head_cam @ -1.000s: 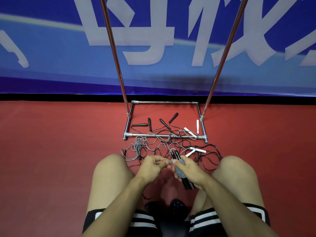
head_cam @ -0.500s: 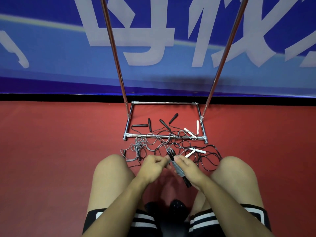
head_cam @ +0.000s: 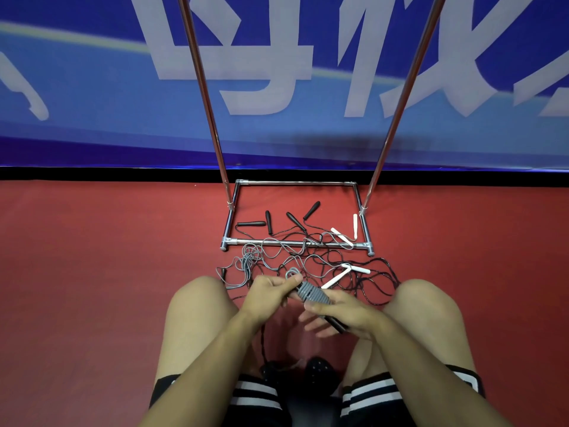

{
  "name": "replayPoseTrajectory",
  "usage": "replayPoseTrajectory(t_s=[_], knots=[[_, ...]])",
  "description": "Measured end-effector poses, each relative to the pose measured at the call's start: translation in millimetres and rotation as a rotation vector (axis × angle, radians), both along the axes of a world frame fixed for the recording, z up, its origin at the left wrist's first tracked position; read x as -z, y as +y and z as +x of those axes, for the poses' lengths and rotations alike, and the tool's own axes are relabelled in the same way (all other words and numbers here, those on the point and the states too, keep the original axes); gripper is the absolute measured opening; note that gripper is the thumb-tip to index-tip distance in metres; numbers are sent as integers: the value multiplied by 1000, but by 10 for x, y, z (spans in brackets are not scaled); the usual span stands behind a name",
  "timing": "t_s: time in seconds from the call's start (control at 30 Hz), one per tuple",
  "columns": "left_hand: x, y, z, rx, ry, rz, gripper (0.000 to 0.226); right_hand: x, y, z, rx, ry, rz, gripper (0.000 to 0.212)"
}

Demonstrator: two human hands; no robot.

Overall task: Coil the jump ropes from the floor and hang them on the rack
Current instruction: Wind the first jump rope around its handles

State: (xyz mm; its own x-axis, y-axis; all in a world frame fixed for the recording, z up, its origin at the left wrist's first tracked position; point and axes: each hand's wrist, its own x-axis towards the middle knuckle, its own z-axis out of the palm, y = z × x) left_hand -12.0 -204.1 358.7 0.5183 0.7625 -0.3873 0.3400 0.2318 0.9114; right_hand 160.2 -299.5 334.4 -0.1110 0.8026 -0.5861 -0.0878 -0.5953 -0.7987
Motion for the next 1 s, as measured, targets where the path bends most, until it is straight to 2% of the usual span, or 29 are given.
replayPoseTrajectory(t_s=[0.07,0.17,0.27,0.4,0.47,0.63,0.73,0.8,0.87,0.93,1.0], knots=[[-23,37,-47,7,-17,19,40,-20,-13,8,-41,121,-12,53],[-21,50,-90,31,-50,31,42,-43,-13,6,7,212,7,57],[31,55,-112,71,-48,58,39,-98,-46,-1,-41,303,-12,55],[12,47,-75,64,-36,46,36,-49,-59,-60,26,109,119,48],[-27,8,-32,56,-31,-20,38,4,-51,-83,68,65,179,43],[59,37,18,21,68,-240,68,16,-39,-112,129,-7,181,37],[115,61,30,182,157,-425,77,6,-18,-78,264,34,157,32],[126,30,34,253,185,-466,71,-27,21,-24,348,85,128,28],[163,12,38,258,166,-440,58,-49,55,36,424,222,80,28],[189,6,34,241,107,-403,49,-34,80,79,496,371,17,39],[211,2,25,211,34,-366,42,-11,96,99,542,410,-6,44]])
